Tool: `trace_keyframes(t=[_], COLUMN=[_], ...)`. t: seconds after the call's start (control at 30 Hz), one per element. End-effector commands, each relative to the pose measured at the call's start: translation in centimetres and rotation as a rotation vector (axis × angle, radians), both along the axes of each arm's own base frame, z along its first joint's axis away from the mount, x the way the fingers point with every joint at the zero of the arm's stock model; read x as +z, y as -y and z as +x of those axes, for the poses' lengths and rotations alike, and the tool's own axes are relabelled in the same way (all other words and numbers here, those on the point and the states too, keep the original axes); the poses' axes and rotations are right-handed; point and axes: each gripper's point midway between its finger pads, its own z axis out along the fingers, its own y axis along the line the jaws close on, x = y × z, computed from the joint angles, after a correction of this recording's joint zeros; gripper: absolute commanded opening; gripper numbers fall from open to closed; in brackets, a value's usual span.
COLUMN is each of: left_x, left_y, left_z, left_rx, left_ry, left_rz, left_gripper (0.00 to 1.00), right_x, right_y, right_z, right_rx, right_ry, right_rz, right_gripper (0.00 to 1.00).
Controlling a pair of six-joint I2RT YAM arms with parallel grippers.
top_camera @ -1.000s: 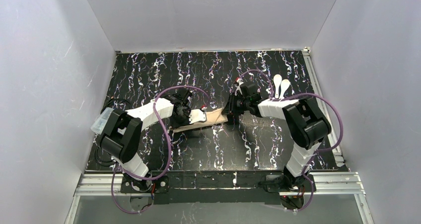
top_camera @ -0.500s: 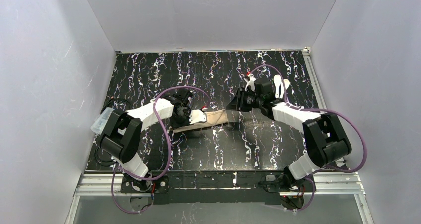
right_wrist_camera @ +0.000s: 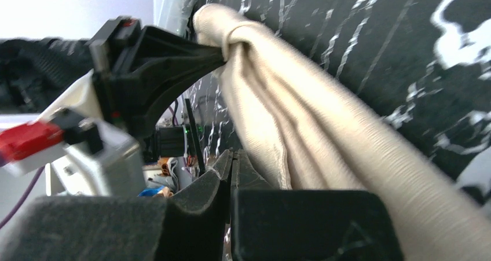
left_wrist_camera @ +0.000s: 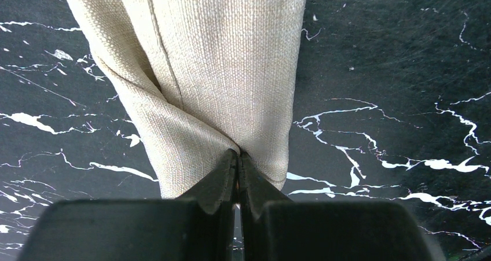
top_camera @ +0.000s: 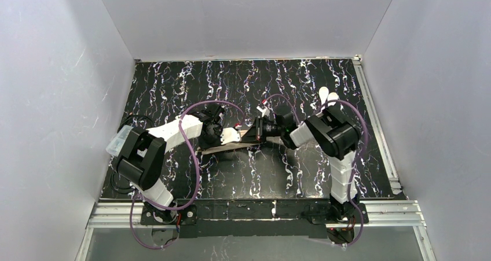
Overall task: Fold the napkin into a case and place the utensils inside
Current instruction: Smooth out the smaller rectangle-folded napkin at the center of the board.
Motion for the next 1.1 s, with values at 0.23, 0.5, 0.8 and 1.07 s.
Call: trace_keyframes(t=[0.23,0.5,0.8,1.07], left_x=[-1.4,-1.0,-1.0,0.1], left_y=[-1.0,-0.8,-0.8,0.2], left_z=[-4.6,-4.0,-4.0,-3.7], left_rx=[-0.033,-0.013,-0.012,0.0], left_ry=[-0.205,-0.185,-0.179,-0.181], left_rz=[0.016,0.012,0.01,-0.038], left_gripper=[0.0,0.0,0.0,0.0], right_x=[-4.0,-0.2,-3.7,-5.2], right_y=[-1.3,-5.8,-8.1,-8.5], right_z=[4.7,2.7,0.9,1.4], right_rx=[-0.11,-0.022,0.041,-0.015], right_ry=[0.103,0.162,0.096,0.053], right_rz=[-0.165,-0.184,-0.18,-0.127], right_gripper=[0.04,0.06,0.05,0.04])
